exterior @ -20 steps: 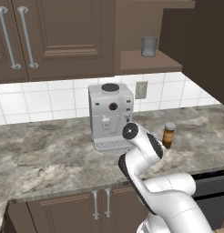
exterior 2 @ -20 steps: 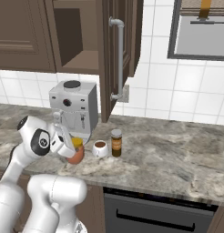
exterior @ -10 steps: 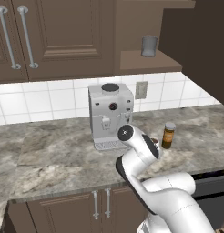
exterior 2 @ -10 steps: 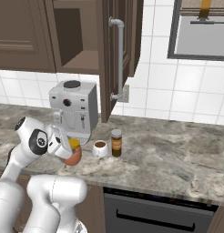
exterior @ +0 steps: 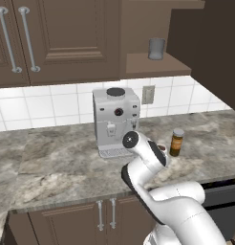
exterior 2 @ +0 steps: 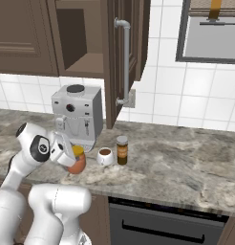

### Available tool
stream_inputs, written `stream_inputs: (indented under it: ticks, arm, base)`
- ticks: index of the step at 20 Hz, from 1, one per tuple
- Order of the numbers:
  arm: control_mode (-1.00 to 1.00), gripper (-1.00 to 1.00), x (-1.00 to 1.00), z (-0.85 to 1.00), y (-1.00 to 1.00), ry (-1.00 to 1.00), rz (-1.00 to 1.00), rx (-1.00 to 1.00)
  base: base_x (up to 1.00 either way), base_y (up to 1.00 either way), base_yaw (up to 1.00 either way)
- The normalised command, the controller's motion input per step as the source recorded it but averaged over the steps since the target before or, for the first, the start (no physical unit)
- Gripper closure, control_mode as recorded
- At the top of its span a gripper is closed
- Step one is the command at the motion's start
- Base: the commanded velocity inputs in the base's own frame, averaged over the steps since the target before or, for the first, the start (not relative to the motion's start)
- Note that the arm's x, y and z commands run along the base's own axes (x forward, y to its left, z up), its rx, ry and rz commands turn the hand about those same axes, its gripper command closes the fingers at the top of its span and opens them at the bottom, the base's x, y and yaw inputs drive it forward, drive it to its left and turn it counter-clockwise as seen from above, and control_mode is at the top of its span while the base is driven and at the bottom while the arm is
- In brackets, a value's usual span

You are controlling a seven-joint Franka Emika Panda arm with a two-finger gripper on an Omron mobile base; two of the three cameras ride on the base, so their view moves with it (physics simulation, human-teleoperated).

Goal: Pick the cinnamon and honey bottle from the cabinet and place them next to the mug.

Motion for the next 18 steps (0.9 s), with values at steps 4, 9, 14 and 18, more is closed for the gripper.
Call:
stream_inputs:
  ticks: [4,9,14,18]
  arm:
    - [-1.0,1.0,0.0,0.0,0.0,-0.01,0.0,-0.1]
    - [-1.0,1.0,0.0,0.0,0.0,0.0,0.0,-0.11]
    - [-1.0,1.0,0.03,0.0,0.0,0.0,0.0,-0.08]
    - [-1.0,1.0,0.16,0.0,0.0,-0.01,0.0,-0.04]
  base:
    - [0.0,0.0,0.0]
    - [0.0,0.0,0.0]
    - [0.0,0.0,0.0]
    - [0.0,0.0,0.0]
